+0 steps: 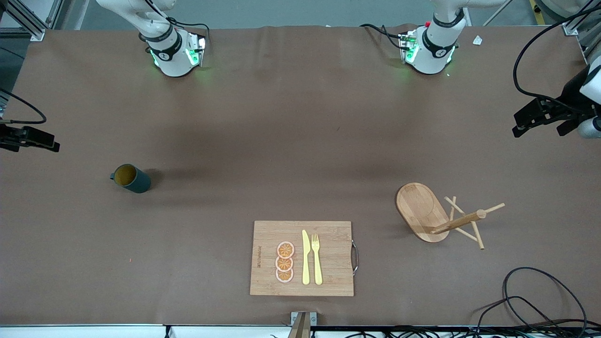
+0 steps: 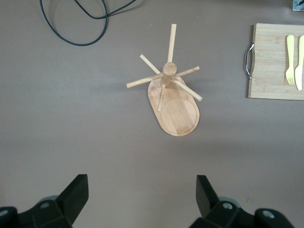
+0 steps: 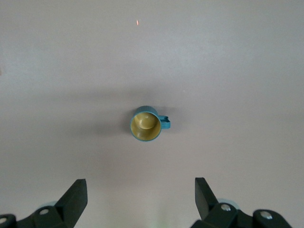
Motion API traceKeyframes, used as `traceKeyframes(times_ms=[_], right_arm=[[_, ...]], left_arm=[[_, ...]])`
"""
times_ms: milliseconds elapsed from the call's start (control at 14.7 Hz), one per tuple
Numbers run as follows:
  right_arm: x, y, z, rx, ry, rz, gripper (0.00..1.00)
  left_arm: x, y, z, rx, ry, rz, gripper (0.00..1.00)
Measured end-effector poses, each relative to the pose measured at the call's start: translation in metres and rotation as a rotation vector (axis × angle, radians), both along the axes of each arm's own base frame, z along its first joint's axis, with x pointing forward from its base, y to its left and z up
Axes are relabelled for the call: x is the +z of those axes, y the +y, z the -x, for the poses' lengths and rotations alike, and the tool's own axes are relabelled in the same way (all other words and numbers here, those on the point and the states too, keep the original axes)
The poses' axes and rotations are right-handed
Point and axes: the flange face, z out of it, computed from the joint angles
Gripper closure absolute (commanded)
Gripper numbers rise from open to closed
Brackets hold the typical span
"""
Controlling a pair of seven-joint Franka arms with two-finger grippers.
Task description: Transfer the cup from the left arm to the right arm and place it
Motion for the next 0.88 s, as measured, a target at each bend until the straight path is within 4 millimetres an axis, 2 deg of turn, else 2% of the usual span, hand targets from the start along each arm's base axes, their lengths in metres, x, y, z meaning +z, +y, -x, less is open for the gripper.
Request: traceKeyframes(times_ms=[543,882], right_arm=[[0.000,0.010,0.005,-0.034,0.049,-0.004,0.00],[0.021,0.012,0.019,-0.056,0.048,-0.005,0.00]], left_arm=[[0.000,0.000,0.000,0.000,0.000,0.000,0.00],[0.000,0.000,0.000,0.001,-0.001,0.000,0.00]])
